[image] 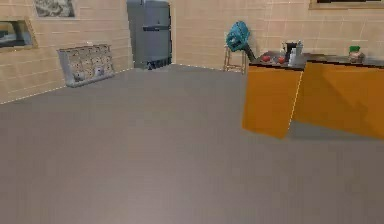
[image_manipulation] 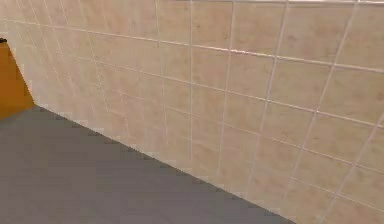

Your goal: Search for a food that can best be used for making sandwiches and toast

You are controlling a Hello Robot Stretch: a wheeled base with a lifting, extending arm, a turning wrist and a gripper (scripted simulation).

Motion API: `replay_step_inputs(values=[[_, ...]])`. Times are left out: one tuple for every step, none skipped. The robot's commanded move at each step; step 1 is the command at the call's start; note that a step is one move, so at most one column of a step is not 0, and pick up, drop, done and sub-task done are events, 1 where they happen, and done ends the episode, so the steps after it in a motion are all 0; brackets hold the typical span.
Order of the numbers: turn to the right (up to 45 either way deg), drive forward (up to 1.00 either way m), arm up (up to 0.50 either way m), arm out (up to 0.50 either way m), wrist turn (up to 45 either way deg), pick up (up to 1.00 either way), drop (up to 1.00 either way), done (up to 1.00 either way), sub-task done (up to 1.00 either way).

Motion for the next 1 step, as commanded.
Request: replay_step_inputs(values=[[36.0,0.0,0.0,0.0,0.0,0.0,0.0,0.0,0.0]])
